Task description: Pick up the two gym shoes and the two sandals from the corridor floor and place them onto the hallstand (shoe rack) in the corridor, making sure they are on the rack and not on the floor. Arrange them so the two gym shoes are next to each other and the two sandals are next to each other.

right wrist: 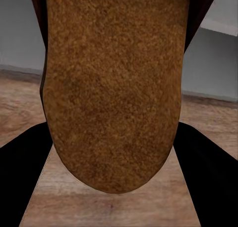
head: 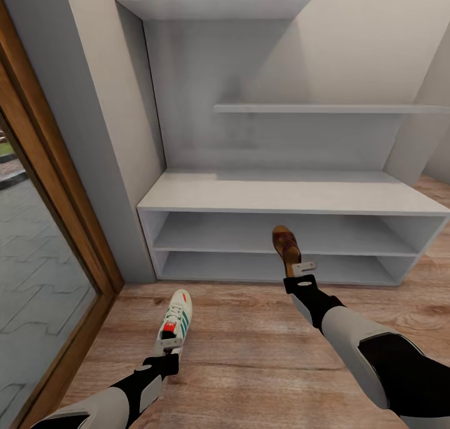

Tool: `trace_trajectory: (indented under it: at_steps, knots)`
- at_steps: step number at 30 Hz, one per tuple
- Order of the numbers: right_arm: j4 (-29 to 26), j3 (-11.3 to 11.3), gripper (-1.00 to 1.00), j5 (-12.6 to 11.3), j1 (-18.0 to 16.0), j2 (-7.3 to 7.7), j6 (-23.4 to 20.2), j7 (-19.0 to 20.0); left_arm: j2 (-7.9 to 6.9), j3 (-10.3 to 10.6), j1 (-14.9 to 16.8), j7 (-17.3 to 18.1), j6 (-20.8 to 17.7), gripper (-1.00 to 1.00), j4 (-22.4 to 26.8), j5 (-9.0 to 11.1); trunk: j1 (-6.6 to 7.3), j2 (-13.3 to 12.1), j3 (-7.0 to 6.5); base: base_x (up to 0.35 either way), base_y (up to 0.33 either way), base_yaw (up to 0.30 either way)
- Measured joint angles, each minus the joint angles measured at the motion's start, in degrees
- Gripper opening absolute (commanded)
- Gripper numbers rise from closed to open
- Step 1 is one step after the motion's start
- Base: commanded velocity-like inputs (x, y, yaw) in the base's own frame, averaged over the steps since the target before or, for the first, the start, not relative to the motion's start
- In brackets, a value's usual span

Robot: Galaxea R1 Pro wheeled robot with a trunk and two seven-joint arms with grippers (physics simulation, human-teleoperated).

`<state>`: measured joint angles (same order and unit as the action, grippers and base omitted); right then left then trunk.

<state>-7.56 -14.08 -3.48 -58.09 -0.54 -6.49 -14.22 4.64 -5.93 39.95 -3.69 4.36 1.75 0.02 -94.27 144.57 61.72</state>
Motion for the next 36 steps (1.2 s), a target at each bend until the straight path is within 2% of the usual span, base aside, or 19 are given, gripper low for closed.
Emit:
trace_trajectory:
  at_steps: [12, 14, 15, 17, 18, 20, 21, 23, 29, 36]
  knots:
    - [0.3, 0.0, -1.00, -0.2, 0.0, 0.01, 0.3, 0.0, 0.13, 0.1, 0.0, 0.2, -0.5, -1.00, 0.0, 0.0, -0.02, 0.0, 0.00, 0.043, 0.006, 0.000]
    - [0.3, 0.0, -1.00, -0.2, 0.0, -0.02, 0.3, 0.0, 0.64, 0.2, 0.0, 1.4, -2.8, -1.00, 0.0, -0.1, -0.02, 0.0, 0.00, 0.003, 0.000, 0.000]
    - [0.3, 0.0, -1.00, -0.2, 0.0, -0.04, 0.3, 0.0, 0.85, 0.4, 0.0, 3.1, -5.1, -1.00, -0.1, -0.4, -0.02, 0.0, 0.01, 0.002, 0.000, 0.000]
    - [0.3, 0.0, -1.00, -0.2, 0.0, -0.06, 0.3, 0.0, 1.01, 0.7, 0.0, 7.2, -8.1, -1.00, -0.2, -2.2, -0.02, 0.0, 0.00, 0.001, 0.000, 0.000]
    - [0.3, 0.0, -1.00, -0.2, 0.0, -0.07, 0.3, 0.0, 1.07, 1.1, 0.0, 10.4, -9.3, -1.00, -0.2, -4.2, -0.02, 0.0, 0.00, 0.000, 0.000, 0.000]
    - [0.3, 0.0, -1.00, -0.2, 0.0, -0.07, 0.3, 0.0, 1.12, 1.0, 0.0, 13.7, -10.2, -1.00, -0.2, -6.5, -0.02, 0.0, 0.00, 0.000, 0.000, 0.000]
    - [0.3, 0.0, -1.00, -0.2, 0.0, -0.07, 0.3, 0.0, 1.15, 1.2, 0.0, 16.7, -10.8, -1.00, -0.2, -8.3, -0.02, 0.0, 0.00, 0.000, 0.000, 0.000]
    - [0.3, 0.0, -1.00, -0.2, 0.0, -0.08, 0.3, 0.0, 1.10, 1.2, 0.0, 19.6, -11.3, -1.00, -0.1, -10.1, -0.02, 0.0, 0.00, 0.000, 0.000, 0.000]
    - [0.3, 0.0, -1.00, -0.2, 0.0, -0.07, 0.3, 0.0, 0.85, 1.1, 0.0, 22.0, -11.8, -1.00, 0.0, -11.6, 0.00, 0.0, 0.00, 0.093, 0.000, 0.000]
    - [0.3, 0.0, -1.00, -0.2, 0.0, -0.06, 0.3, 0.0, 0.81, 1.1, 0.1, 22.3, -11.9, -1.00, 0.0, -12.0, -0.01, 0.0, 0.00, 0.142, 0.000, 0.000]
